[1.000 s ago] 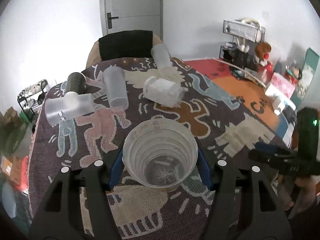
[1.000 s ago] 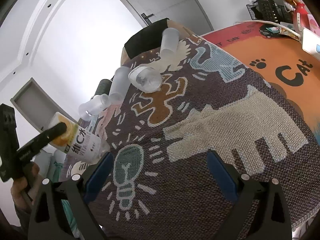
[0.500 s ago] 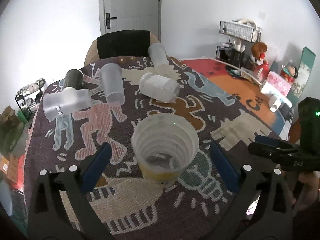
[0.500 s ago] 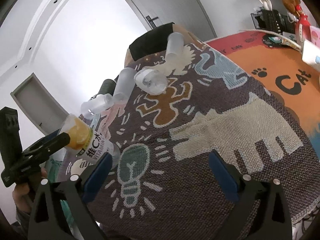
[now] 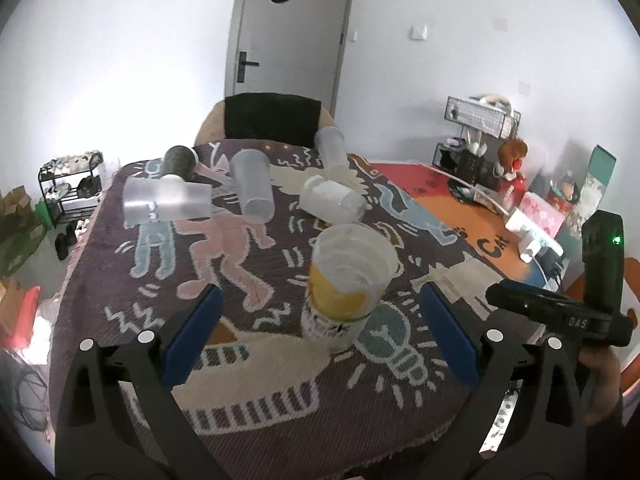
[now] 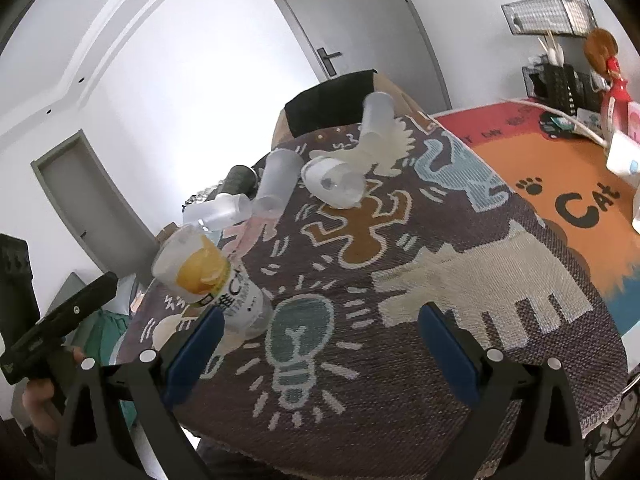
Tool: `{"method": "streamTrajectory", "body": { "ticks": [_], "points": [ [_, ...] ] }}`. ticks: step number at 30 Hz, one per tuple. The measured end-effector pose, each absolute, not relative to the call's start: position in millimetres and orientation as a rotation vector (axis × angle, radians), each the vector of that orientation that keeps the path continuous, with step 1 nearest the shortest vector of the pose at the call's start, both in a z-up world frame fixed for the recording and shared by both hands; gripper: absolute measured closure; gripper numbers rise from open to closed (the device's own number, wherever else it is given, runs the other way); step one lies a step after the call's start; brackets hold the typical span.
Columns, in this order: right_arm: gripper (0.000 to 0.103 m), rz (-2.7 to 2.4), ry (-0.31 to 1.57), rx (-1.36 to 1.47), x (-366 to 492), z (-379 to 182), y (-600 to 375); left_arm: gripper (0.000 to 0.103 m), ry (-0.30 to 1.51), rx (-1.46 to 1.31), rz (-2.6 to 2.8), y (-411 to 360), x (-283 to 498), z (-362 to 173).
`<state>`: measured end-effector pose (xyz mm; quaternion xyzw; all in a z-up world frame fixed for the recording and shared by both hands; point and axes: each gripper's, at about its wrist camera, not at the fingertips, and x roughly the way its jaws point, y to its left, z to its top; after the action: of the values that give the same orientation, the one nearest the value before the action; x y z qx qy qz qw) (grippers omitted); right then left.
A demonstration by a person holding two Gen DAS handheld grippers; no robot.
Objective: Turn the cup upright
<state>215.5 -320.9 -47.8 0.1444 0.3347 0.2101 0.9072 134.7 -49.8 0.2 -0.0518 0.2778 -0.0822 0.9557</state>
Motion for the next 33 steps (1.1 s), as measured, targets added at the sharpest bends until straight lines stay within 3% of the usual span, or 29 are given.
{"method": "streamTrajectory", "body": {
  "ticks": [21,33],
  "points": [
    [0.008,0.466,0.602,0.128,148.3,-14.4,-279.0,0.006,0.41,-0.201,-0.06,11.3,35.2,8.4],
    [0.008,0.453,0.571,0.157,119.8,-14.6,-273.4,0.006,0.358,-0.162,-0.066,6.1,4.7,15.9]
  ]
}}
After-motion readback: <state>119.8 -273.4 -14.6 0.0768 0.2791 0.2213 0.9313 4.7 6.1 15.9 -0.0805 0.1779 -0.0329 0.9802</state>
